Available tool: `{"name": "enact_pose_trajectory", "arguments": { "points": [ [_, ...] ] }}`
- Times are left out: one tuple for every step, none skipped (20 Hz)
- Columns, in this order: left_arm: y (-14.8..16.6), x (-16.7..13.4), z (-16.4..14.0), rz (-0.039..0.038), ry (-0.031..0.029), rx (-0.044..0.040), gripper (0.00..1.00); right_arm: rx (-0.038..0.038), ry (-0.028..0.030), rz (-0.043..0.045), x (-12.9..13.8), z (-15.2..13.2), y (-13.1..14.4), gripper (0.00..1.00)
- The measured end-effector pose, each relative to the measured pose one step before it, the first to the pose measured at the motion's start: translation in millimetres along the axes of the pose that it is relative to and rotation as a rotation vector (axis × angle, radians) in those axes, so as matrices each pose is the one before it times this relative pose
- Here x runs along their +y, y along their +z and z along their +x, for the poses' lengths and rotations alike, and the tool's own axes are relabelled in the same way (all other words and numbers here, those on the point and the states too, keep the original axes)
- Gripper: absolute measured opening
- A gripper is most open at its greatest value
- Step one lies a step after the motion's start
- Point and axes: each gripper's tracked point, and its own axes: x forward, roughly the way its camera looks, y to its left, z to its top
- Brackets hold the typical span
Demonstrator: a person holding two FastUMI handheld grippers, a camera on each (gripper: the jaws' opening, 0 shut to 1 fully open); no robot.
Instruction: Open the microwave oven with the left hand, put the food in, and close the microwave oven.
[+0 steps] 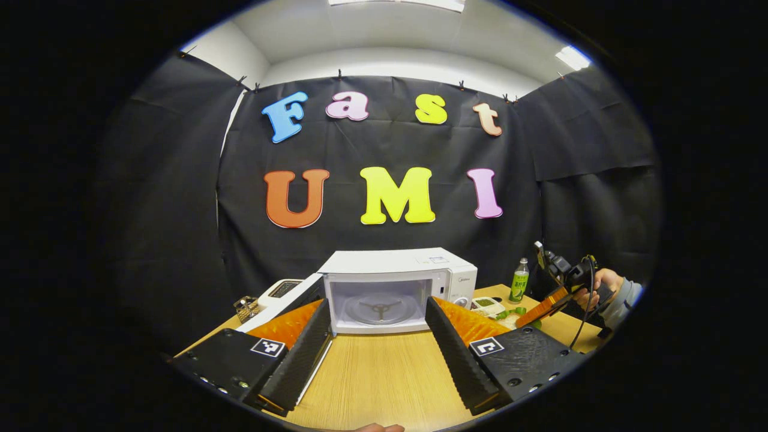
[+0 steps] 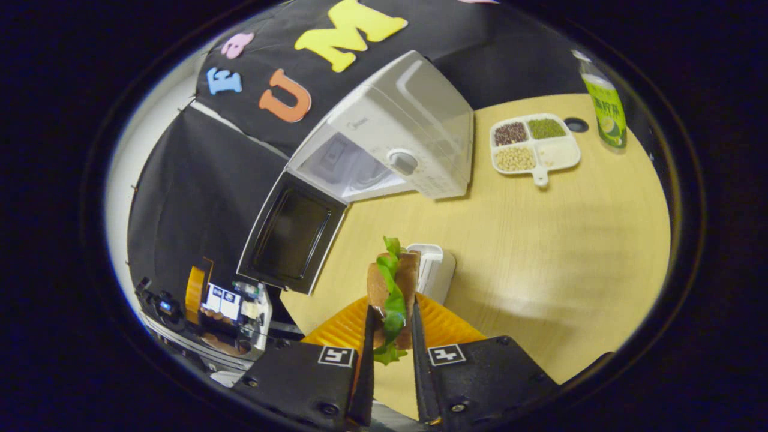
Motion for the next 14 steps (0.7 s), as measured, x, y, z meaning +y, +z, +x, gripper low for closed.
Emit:
{"name": "enact_pose_trajectory", "arguments": {
  "points": [
    [-1.41, 2.39, -1.81, 0.01095, -0.00359, -0.00373, 0.96, -0.01551, -0.02962, -0.04302, 6.63, -3.19, -0.59, 0.31],
    [-1.98, 1.48, -2.23, 0.01177, -0.00249, -0.002, 0.95, -0.0264, -0.03786, -0.03687, 5.31, -2.5, 2.62, 0.31],
    [-1.8, 2.2, -2.2, 0.0097, 0.00052, -0.00162, 0.95, -0.03457, -0.04962, -0.0333, 2.41, -1.2, 5.4, 0.31],
    [-1.07, 1.67, -1.8, 0.01063, -0.00535, -0.00717, 0.95, -0.03292, -0.05414, -0.04173, 1.68, -0.91, 5.33, 0.31],
    [0.11, 0.94, -1.53, 0.00919, -0.00728, -0.00909, 0.95, -0.02716, -0.04565, -0.05066, 4.57, -0.06, 7.07, 0.31],
    [-2.27, 1.89, -1.61, 0.00578, -0.00316, -0.00176, 0.95, -0.02042, -0.03626, -0.04229, 5.09, -0.1, 4.52, 0.31],
    [-1.77, 2.02, -3.3, 0.00249, -0.00305, 0.00222, 0.95, -0.01211, -0.02512, -0.02504, 4.97, 1.65, 4.41, 0.31],
    [0.11, 2.63, -1.93, -0.00241, -0.00077, -0.00101, 0.95, -0.01168, -0.01405, -0.01656, 7.73, 2.16, 3.7, 0.31],
    [-1.43, 3.52, -2.45, -0.00757, 0.00291, 0.00007, 0.95, -0.01401, -0.0065, -0.01475, 8.28, 4.12, 4.73, 0.31],
    [-0.45, 4.29, -3.54, -0.01152, 0.00162, -0.00574, 0.95, -0.01325, -0.00864, -0.01701, 7.4, 6.77, 2.28, 0.31],
    [-0.8, 3.02, -2.75, -0.01411, -0.00204, -0.00311, 0.95, -0.01075, -0.01596, -0.02673, 7.69, 7.59, 2.9, 0.31],
    [-1.8, 2.77, -3.2, -0.01355, -0.00286, -0.0017, 0.95, -0.00582, -0.0209, -0.03806, 6.17, 7.45, 1.49, 0.31],
    [-2.21, 3.69, -2.74, -0.00961, 0.00166, 0.00382, 0.95, -0.00683, -0.02081, -0.05128, 6.7, 7.87, 1.66, 0.31],
    [-1.55, 5.24, -2.62, -0.0049, 0.0061, 0.00265, 0.95, -0.0121, -0.01988, -0.05039, 9.34, 5.15, 1.44, 0.31]
  ]
}}
